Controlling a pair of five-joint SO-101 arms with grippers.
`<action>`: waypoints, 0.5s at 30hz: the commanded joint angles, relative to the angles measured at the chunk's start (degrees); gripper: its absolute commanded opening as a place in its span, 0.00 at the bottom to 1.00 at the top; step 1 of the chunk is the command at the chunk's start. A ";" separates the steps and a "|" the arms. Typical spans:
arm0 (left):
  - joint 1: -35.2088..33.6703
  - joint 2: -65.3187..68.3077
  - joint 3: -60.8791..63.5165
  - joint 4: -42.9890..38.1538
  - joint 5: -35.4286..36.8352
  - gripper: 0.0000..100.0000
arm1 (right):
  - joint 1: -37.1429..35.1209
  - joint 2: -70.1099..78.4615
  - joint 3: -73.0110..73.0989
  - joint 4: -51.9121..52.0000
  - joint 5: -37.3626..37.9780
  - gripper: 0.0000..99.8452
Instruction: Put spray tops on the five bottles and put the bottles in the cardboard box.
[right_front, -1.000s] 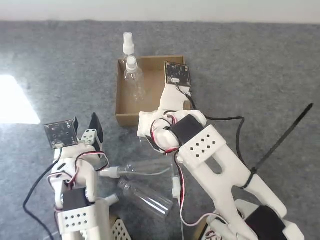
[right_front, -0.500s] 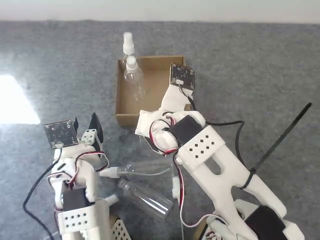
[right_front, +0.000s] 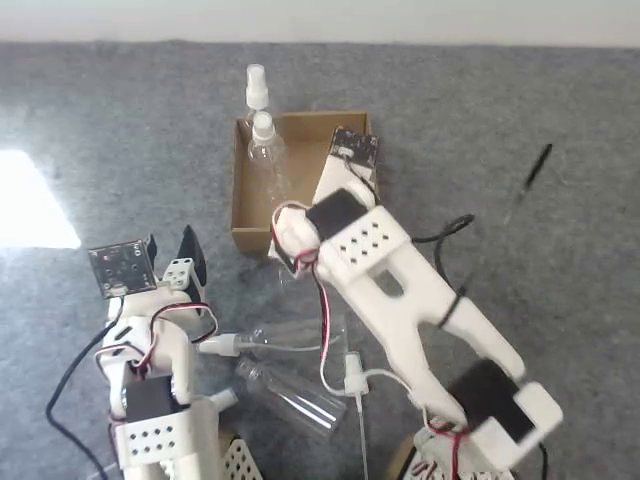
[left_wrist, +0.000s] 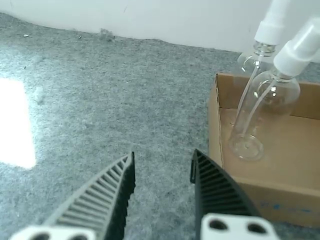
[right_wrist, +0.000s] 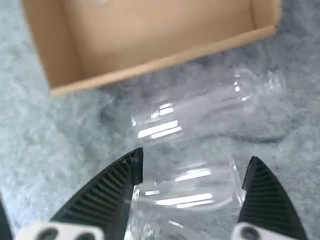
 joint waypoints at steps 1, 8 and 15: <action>-0.18 -0.26 -0.57 -0.26 -0.44 0.17 | 2.59 2.33 -5.89 0.84 -1.67 0.29; -0.18 -0.26 -0.57 -0.26 -0.44 0.17 | 2.68 7.16 -8.70 0.84 -5.36 0.29; -0.18 -0.26 -0.57 -0.26 -0.44 0.17 | 2.77 8.66 -8.62 0.92 -6.15 0.29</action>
